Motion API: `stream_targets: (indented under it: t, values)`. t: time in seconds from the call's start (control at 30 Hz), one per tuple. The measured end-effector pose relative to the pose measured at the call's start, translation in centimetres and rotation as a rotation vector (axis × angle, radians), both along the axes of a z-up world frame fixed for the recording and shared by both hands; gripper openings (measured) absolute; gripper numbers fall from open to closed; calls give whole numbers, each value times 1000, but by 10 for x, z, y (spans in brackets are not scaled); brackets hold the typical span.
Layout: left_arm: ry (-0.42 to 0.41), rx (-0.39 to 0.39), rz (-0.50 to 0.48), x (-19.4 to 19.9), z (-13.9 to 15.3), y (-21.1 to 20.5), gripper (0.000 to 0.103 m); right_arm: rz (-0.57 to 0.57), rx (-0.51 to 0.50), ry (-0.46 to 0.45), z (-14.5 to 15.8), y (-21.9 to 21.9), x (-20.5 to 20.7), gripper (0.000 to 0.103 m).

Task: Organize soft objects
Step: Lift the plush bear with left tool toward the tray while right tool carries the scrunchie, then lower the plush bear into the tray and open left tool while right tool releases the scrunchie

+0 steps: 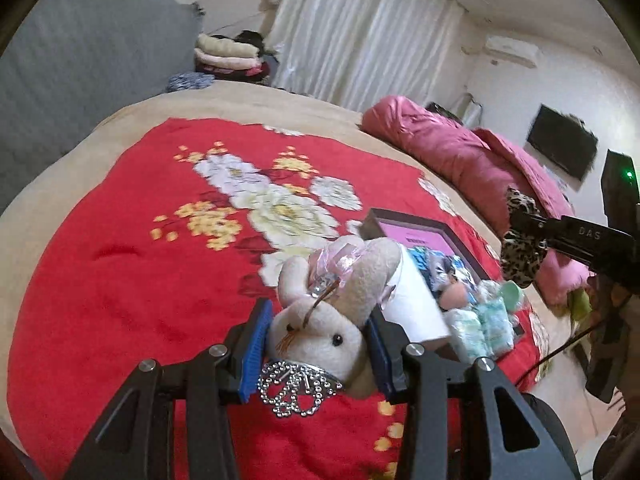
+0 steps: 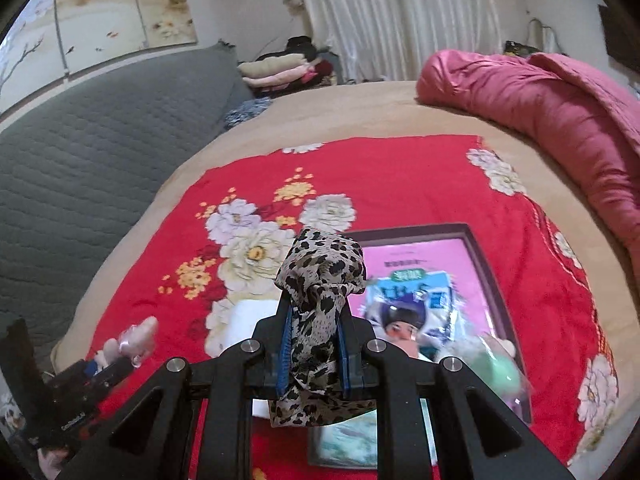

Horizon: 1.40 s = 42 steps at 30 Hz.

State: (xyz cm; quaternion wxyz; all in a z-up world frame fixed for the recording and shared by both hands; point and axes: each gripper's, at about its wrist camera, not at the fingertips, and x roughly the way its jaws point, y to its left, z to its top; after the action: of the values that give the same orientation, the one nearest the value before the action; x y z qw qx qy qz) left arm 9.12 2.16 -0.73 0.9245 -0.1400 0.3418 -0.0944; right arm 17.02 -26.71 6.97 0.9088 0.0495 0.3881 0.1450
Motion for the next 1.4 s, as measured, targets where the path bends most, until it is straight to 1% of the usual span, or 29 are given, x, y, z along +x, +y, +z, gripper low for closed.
stream_targets:
  t: [0.17,0.3,0.53,0.7,0.83,0.93,1.03,1.17,1.23,1.3,1.37,1.4]
  values:
    - [-12,69,-58,7,16,-44,45,-5,-23,2,-11,-18,-11,19]
    - [-3,90,-102,17,25,-77,45,-24,-1,15,-20,-37,-19,19]
    - [-25,141,-186,33,42,-136,45,-69,28,19,-27,-65,-25,20]
    - [-19,161,-223,42,44,-160,45,-89,52,12,-27,-79,-28,20]
    - [12,193,-251,55,38,-177,45,-86,53,39,-37,-81,-24,20]
    - [79,235,-271,76,23,-194,45,-78,41,74,-49,-78,-20,21]
    - [121,258,-283,94,13,-206,45,-65,26,98,-61,-74,-17,21]
    - [157,312,-305,114,1,-222,45,-59,14,120,-75,-70,-8,21]
    - [199,327,-314,124,-8,-230,46,-57,-6,125,-81,-68,-5,22]
    - [227,340,-320,130,-15,-235,46,-58,-30,126,-87,-66,-2,26]
    - [245,358,-318,134,-23,-239,47,-61,-43,127,-90,-67,-1,27]
    - [260,359,-315,136,-27,-239,48,-65,-48,128,-92,-68,-1,32]
